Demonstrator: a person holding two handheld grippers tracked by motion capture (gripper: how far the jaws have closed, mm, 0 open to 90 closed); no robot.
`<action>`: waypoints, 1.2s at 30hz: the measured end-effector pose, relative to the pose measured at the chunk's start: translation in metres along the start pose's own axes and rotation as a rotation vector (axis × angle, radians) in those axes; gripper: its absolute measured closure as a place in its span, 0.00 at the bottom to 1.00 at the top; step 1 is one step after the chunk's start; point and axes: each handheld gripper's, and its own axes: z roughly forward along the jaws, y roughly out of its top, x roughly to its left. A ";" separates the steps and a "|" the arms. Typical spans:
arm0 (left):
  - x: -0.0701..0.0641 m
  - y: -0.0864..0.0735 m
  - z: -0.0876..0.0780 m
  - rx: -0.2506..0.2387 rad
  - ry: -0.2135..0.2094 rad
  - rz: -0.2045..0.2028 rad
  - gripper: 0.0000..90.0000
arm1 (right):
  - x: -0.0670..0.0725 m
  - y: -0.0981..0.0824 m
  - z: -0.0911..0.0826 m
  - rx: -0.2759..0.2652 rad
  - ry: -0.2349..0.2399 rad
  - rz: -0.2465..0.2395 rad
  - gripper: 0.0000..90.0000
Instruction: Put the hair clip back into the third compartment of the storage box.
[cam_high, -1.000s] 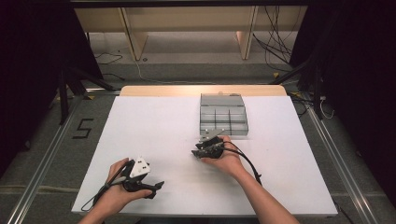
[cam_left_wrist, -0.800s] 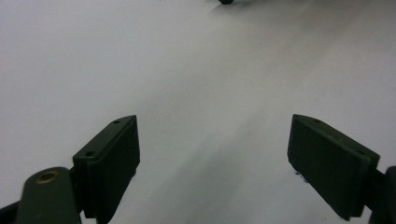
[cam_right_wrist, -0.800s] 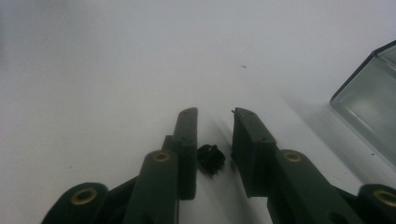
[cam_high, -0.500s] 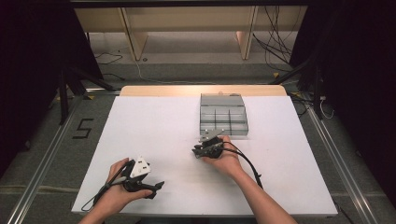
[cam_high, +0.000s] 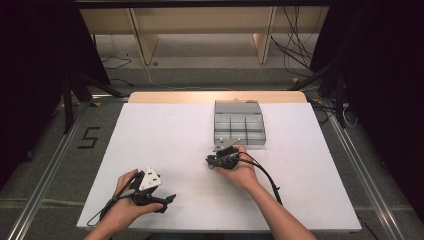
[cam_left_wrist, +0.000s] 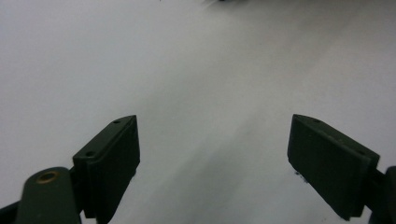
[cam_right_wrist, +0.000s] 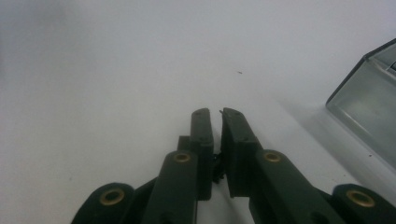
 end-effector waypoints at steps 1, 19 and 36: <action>0.000 0.000 0.000 0.000 0.000 0.000 0.18 | 0.000 0.000 0.000 -0.003 -0.001 0.001 0.96; 0.000 0.000 0.000 0.000 -0.001 0.001 0.18 | 0.000 0.002 -0.003 -0.027 0.001 0.036 1.00; 0.000 0.000 0.000 -0.002 0.004 0.001 0.19 | -0.002 0.005 -0.009 -0.041 -0.004 0.048 1.00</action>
